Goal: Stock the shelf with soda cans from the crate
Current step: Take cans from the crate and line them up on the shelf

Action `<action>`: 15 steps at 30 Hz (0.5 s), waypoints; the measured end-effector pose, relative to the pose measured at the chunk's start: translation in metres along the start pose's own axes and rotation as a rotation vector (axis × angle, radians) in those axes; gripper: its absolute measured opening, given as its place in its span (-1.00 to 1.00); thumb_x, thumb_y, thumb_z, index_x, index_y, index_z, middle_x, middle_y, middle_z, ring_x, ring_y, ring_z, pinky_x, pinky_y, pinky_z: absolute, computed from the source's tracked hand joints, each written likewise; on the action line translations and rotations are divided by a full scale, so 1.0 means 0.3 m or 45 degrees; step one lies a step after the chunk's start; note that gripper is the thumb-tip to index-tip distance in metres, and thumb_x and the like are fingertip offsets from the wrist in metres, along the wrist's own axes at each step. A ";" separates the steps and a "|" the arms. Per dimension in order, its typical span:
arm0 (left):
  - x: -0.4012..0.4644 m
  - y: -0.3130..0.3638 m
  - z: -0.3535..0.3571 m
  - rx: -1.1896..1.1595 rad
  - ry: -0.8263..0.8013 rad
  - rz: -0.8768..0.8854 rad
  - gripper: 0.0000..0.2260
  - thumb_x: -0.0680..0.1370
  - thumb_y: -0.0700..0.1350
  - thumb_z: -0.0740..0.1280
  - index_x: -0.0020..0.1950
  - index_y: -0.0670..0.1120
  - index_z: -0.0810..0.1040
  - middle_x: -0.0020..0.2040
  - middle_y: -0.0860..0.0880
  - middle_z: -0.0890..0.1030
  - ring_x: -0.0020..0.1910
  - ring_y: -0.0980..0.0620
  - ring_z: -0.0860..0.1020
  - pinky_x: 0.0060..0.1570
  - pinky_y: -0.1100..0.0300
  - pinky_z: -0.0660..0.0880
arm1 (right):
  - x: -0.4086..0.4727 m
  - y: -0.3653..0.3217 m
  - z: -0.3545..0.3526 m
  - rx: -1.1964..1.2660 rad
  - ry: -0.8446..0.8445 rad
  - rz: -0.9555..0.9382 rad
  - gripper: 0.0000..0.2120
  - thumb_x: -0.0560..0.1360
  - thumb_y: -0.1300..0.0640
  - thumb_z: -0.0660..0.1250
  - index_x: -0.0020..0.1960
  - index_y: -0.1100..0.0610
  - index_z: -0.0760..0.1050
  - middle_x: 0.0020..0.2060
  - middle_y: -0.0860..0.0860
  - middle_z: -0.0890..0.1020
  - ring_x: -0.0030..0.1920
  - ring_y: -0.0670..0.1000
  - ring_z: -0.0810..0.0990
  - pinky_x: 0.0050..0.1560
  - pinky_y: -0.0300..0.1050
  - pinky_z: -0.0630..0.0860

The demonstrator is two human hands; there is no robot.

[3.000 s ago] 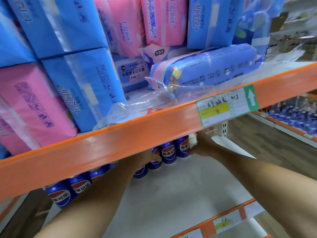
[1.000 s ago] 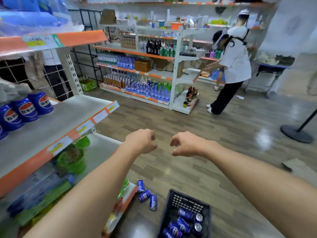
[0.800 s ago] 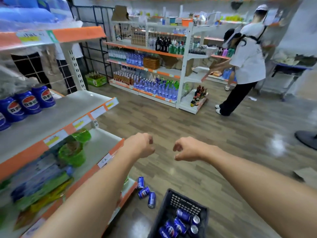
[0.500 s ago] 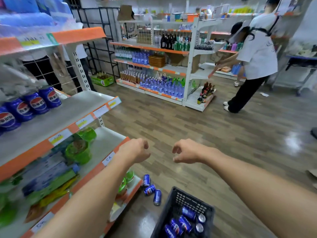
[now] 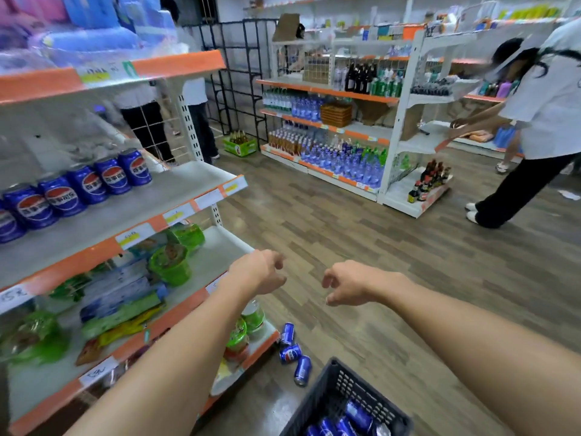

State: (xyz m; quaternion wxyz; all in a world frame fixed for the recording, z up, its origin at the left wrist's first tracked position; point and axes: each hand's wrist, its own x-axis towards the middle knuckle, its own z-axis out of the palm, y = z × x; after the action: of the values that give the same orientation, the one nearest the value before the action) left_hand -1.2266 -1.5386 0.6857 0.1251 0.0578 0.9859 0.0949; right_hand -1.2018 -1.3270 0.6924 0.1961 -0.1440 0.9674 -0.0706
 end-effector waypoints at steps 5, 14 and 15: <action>-0.003 0.123 0.085 -0.047 0.080 -0.182 -0.68 0.55 0.10 0.32 0.29 0.07 0.54 0.22 0.01 0.62 0.21 -0.05 0.57 0.15 0.09 0.53 | 0.076 0.142 -0.030 -0.039 -0.045 -0.218 -0.60 0.49 -0.01 0.39 0.30 0.07 0.54 0.20 0.04 0.61 0.17 0.05 0.58 0.14 -0.15 0.51; -0.228 0.224 0.187 -0.243 0.157 -0.558 -0.76 0.53 0.04 0.28 0.17 0.11 0.59 0.16 -0.02 0.65 0.17 -0.11 0.59 0.11 0.02 0.55 | 0.059 0.173 0.028 -0.144 -0.213 -0.537 -0.61 0.49 0.02 0.38 0.28 0.12 0.56 0.15 0.08 0.64 0.15 0.10 0.59 0.06 -0.16 0.50; -0.258 0.225 0.196 -0.235 0.144 -0.601 -0.73 0.52 0.05 0.29 0.20 0.10 0.58 0.18 -0.02 0.65 0.17 -0.11 0.59 0.11 0.01 0.55 | 0.051 0.163 0.040 -0.161 -0.224 -0.564 -0.62 0.49 0.02 0.37 0.26 0.13 0.57 0.14 0.09 0.65 0.13 0.11 0.60 0.06 -0.14 0.52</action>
State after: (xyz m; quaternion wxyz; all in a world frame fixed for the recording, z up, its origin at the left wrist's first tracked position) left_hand -1.1309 -1.4732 0.6616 0.0932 -0.1910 0.9646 0.1559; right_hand -1.2227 -1.2863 0.6665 0.2497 -0.3701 0.8940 -0.0382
